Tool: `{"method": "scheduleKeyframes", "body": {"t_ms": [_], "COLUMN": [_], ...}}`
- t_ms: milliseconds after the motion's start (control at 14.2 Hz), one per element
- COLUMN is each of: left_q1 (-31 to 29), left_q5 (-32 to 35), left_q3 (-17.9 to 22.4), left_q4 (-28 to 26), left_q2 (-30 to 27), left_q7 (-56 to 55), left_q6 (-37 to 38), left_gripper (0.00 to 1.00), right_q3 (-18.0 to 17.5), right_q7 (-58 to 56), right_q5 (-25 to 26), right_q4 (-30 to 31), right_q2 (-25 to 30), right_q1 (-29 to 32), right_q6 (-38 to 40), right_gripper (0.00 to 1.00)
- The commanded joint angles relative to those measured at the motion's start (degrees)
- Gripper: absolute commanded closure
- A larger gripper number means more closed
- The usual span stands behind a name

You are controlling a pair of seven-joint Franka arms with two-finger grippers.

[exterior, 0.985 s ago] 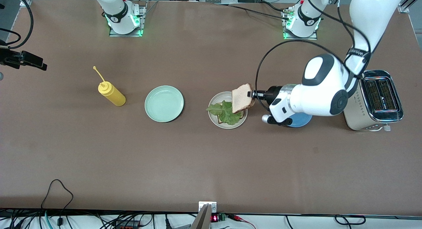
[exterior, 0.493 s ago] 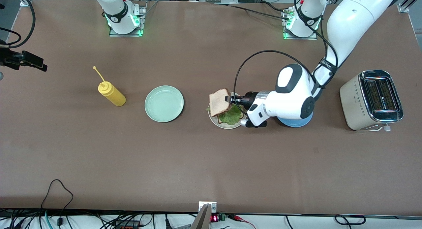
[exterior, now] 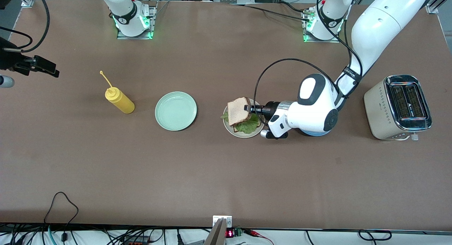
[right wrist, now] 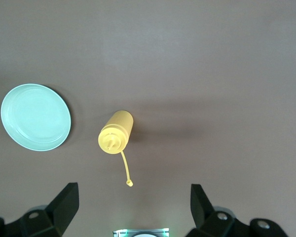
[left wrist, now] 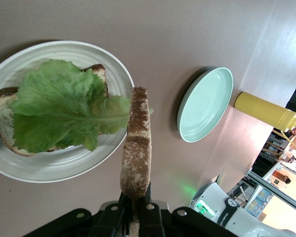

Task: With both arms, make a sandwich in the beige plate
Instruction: 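Lower the bread slice onto the lettuce with the left gripper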

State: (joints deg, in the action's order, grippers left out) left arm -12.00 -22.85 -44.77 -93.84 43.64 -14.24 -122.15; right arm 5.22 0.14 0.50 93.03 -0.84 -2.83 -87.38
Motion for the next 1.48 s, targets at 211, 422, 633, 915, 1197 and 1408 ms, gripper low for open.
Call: {"method": "scheduleKeyframes", "body": {"t_ms": [211,422,633,915,1197,1408], "left_q1": [-2.2,-3.6,-4.2,-4.7,-5.1,-5.8], "left_q5": [-1.5,-1.6,-1.6,-1.6,-1.6,-1.7], "left_q3": [-0.1,-0.1,-0.1,-0.1,0.7,1.9], "left_q4": [-1.1,-1.7,-2.0,-1.9,-1.7,-1.4], "left_q2": [2.1,3.5,5.1,7.4,8.9,10.5], "left_q7": [6.6,9.8,11.0,12.3,15.2,19.6], "left_q6": [-0.6,-0.6,-1.1,-1.9,-1.9,-1.9], "left_gripper": [1.00,1.00,1.00,1.00,0.99,0.95], "right_q3": [0.0,0.0,0.1,0.7,0.7,0.7], "right_q7": [0.8,0.7,0.5,-0.2,-0.3,-0.4], "right_q5": [0.4,0.4,0.5,0.5,0.5,0.4], "right_q4": [-0.5,-0.5,-0.6,-0.7,-0.7,-0.7], "right_q2": [0.1,0.1,-0.2,-0.4,-0.6,-0.5], "right_q1": [-0.7,-0.7,-0.3,0.5,1.1,2.3], "right_q6": [-0.6,-0.7,-0.8,-0.8,-0.8,-0.7], "right_gripper": [0.00,0.00,0.00,0.00,0.00,0.00]}}
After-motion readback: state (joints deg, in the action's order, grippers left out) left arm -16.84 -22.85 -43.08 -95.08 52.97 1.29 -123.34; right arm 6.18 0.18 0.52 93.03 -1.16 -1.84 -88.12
